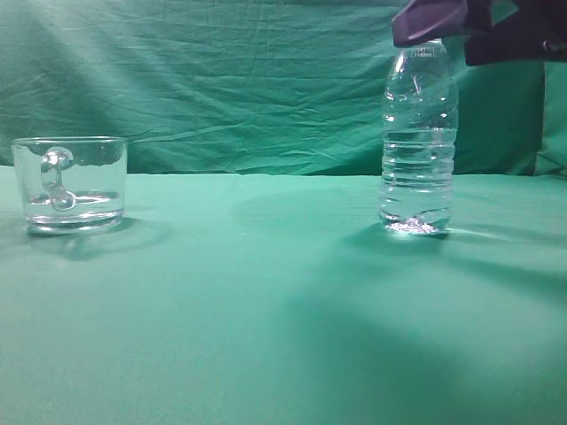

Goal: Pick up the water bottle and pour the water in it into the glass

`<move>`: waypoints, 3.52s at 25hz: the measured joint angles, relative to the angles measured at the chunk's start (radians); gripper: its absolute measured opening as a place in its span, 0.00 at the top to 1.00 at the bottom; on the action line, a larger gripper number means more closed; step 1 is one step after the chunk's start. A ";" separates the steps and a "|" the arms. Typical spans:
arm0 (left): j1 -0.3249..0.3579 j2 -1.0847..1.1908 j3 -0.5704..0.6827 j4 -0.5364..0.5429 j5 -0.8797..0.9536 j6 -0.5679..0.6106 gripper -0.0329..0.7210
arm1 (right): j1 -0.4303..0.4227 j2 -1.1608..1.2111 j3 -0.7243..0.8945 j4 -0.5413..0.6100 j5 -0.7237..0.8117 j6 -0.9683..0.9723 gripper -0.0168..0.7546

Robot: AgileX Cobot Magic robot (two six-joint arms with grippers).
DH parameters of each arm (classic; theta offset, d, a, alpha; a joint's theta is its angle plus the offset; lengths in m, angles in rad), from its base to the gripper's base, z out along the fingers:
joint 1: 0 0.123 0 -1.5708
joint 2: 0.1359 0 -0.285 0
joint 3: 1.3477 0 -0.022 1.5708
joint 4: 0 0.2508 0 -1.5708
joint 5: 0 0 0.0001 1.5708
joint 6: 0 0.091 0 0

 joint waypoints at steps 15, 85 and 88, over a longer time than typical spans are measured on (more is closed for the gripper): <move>0.000 0.000 0.000 0.000 0.000 0.000 0.96 | 0.000 -0.487 0.060 -0.364 0.143 0.388 0.98; 0.000 0.000 0.000 0.000 0.000 0.000 0.96 | -0.149 -1.609 0.527 0.562 1.245 -0.384 0.98; 0.000 0.000 0.000 0.000 0.000 0.000 0.96 | -0.149 -1.609 0.527 0.562 1.245 -0.384 0.98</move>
